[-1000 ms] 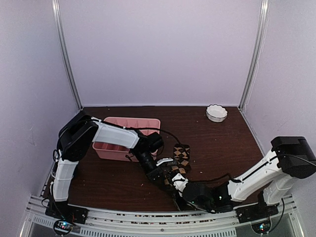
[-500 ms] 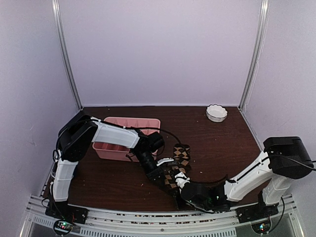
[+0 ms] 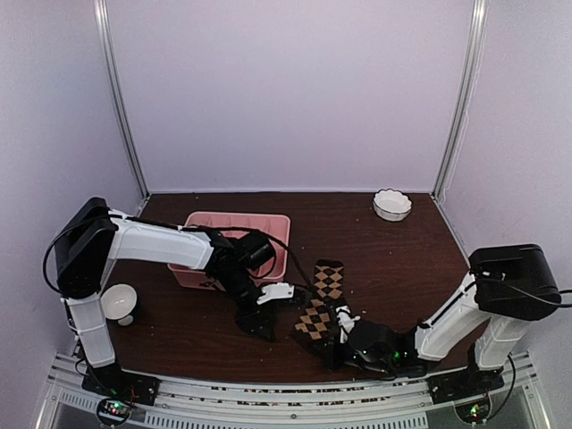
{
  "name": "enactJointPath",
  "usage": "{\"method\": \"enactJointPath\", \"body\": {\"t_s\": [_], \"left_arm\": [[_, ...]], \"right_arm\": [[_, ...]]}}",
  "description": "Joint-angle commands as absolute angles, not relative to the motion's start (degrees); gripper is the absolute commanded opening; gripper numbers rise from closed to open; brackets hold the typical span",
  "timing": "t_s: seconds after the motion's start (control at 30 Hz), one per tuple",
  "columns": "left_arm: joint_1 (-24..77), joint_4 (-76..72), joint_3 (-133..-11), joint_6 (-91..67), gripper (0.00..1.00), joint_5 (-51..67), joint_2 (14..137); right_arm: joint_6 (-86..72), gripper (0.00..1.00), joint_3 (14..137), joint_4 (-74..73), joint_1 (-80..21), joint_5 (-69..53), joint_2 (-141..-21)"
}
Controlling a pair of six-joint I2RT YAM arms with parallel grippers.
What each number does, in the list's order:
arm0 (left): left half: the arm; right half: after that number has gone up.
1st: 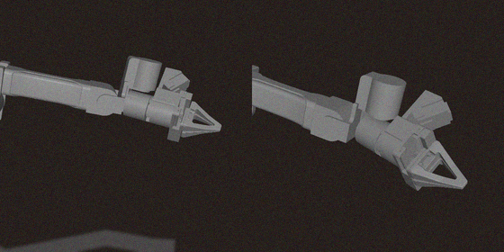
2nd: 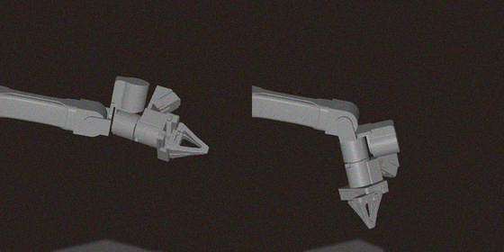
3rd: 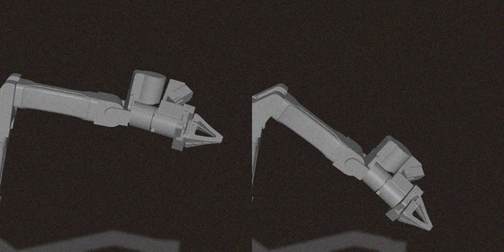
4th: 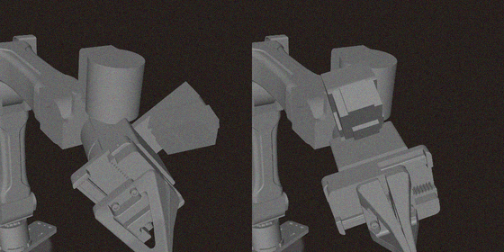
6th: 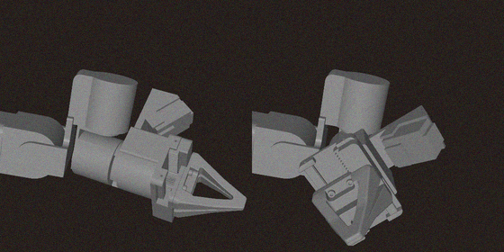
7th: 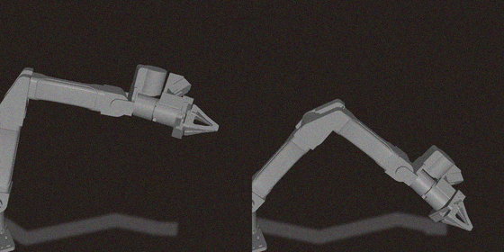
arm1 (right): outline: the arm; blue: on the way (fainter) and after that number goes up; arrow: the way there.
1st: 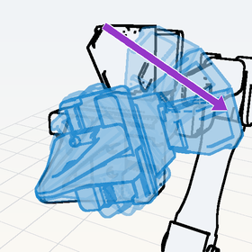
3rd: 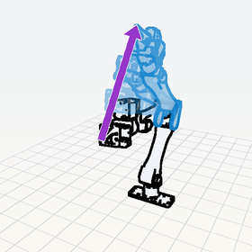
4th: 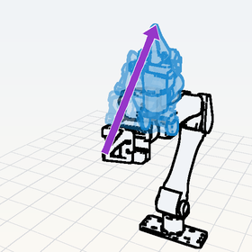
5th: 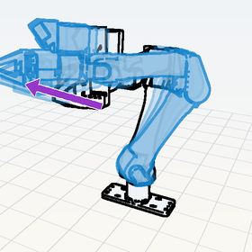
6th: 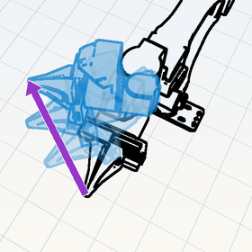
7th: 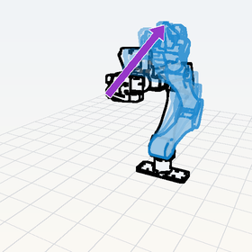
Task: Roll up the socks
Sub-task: Roll the sock at the center of the board.
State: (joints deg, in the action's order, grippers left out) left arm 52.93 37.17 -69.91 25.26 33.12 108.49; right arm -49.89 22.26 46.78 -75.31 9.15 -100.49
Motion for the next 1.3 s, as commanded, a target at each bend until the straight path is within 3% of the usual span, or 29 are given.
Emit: {"method": "enactJointPath", "body": {"t_s": [0.0,0.3,0.63,0.83,1.07,1.17,1.2,1.27], "left_arm": [[54.6,30.6,-66.8,36.0,0.53,27.8,104.0],[62.2,23.7,-65.6,45.7,0.48,21.6,103.0],[65.5,17.1,-63.1,50.9,0.38,14.7,106.6],[65.7,15.1,-62.2,51.3,0.30,13.0,108.1],[65.9,12.5,-57.6,53.2,0.28,10.7,106.0],[65.9,10.5,-55.6,53.8,0.18,8.8,105.7],[65.9,10.2,-55.2,53.7,0.15,8.5,105.8],[65.9,10.7,-55.1,52.9,0.10,8.4,106.1]], "right_arm": [[-56.7,0.00,17.9,47.6,-72.4,-2.3,-104.3],[-63.5,0.00,16.3,55.2,-66.0,-16.9,-108.7],[-62.6,0.00,21.7,42.9,-65.5,-18.7,-107.4],[-63.7,0.00,22.1,43.4,-64.9,-20.1,-109.1],[-64.4,0.00,21.1,44.5,-63.9,-20.9,-109.3],[-64.7,0.00,20.5,45.9,-63.5,-20.7,-108.6],[-64.5,0.02,20.5,45.9,-63.4,-20.5,-108.1],[-63.7,0.18,20.6,45.0,-63.5,-19.8,-106.6]]}}
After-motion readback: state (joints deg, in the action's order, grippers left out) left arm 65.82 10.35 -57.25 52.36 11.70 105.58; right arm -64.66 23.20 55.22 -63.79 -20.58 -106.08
